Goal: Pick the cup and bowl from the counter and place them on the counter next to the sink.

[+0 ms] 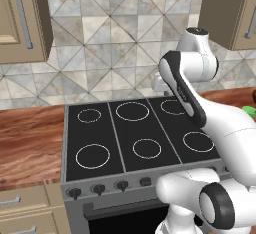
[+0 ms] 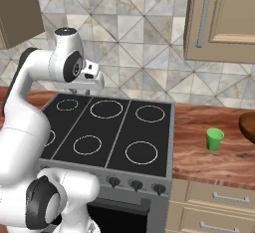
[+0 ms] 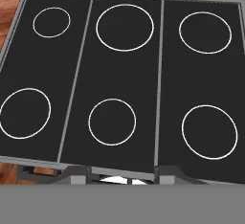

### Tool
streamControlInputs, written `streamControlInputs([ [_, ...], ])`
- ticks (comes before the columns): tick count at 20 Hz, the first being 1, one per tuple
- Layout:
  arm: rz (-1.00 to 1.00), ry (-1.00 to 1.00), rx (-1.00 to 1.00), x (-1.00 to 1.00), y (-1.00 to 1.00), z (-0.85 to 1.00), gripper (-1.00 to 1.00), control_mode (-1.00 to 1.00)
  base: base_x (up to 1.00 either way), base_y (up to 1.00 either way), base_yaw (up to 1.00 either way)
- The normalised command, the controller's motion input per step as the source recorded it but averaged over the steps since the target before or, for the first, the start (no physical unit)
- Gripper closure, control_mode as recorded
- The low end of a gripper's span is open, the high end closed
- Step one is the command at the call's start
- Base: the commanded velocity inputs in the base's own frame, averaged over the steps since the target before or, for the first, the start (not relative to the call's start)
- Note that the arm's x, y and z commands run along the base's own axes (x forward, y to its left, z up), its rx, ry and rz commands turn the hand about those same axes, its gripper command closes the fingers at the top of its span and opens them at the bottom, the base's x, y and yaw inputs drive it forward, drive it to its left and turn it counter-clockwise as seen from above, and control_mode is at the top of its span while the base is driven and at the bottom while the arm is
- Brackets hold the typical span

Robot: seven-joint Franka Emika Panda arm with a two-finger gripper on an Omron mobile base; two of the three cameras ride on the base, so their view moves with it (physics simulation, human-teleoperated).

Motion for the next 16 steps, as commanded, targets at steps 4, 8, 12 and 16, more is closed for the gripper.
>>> streamControlInputs([
  [4,0.0,0.0,0.0,-0.02,-0.07,-0.01,-1.0,-1.0,0.0,0.0,0.0],
  [8,0.0,0.02,0.0,0.0,-0.21,0.0,-1.0,-1.0,0.0,0.0,0.0],
  [12,0.0,0.05,-0.02,-0.2,-0.11,0.0,-1.0,-1.0,0.0,0.0,0.0],
  [16,0.0,0.08,-0.03,-0.15,-0.02,0.0,-1.0,-1.0,0.0,0.0,0.0],
])
